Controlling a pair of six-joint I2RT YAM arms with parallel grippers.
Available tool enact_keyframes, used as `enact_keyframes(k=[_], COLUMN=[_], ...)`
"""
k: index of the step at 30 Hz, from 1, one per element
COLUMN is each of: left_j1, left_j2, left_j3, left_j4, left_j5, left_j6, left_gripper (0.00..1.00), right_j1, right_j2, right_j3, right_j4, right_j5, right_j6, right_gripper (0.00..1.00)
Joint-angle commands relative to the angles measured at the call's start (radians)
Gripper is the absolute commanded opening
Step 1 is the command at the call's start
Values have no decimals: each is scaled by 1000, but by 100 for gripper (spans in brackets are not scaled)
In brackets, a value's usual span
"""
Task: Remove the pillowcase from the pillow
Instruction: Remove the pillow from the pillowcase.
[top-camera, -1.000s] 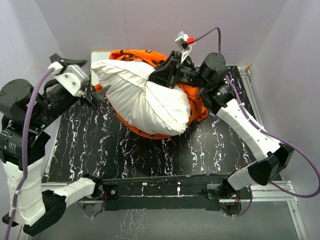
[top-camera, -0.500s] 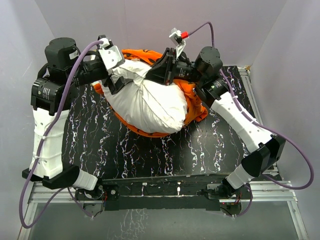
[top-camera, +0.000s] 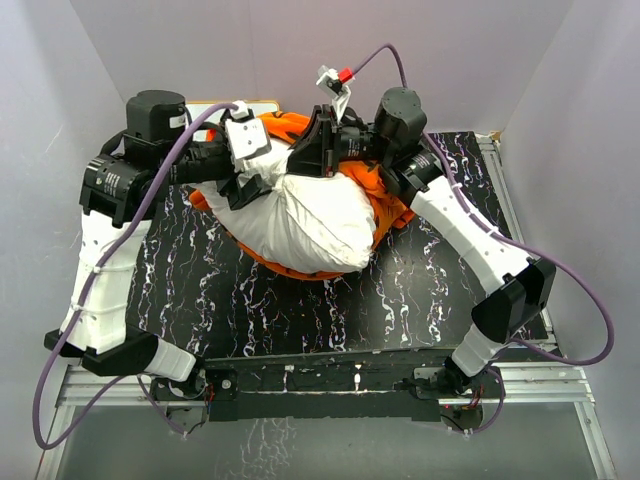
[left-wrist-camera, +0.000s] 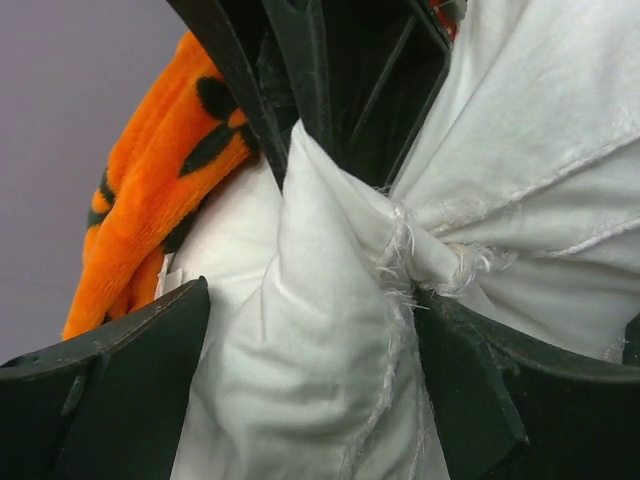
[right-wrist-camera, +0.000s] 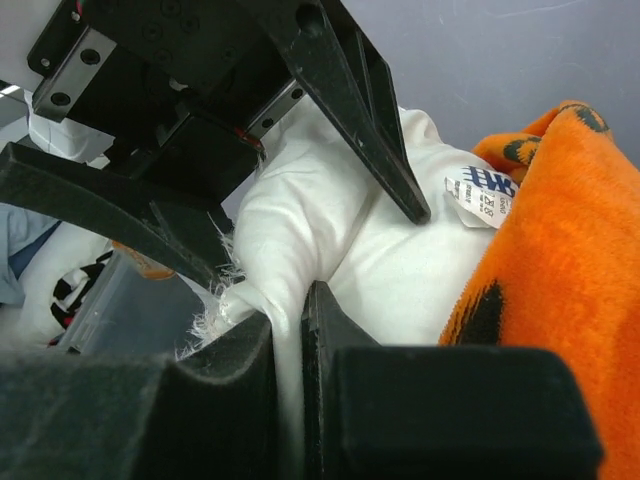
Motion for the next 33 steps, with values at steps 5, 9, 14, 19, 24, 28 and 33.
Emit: enact_keyframes(k=[5,9,14,19,24,28,33], left_j1=[-31,-32,-32,-31,-32,-32,-32], left_j2=[9,-51,-76,-111,-120,-132,-141], left_j3=[-106,-159,-141,-119,-111,-113,-98], left_j4=[-44,60,104,114,120,120,115], left_j5=[-27,-48,-47,-10,4,4,5], left_j6=[-41,-137,-236,-288,-312,-320,-324], left_gripper=[19,0,0,0,0,0,0], right_j1=[12,-21,-75,-78,-80,-81,-83], right_j2=[4,-48,-246,-439,-515,-509,-486], right_j3=[48,6,-167,-328,-411,-409,-411], right_j4=[-49,-81,-93,-145,-192,-211,-218], right_j5=[131,258,510,681,740,700,691], right_j6=[-50,-51,-77,-143,-169,-168,-170], right_gripper=[8,27,73,85,87,86,77])
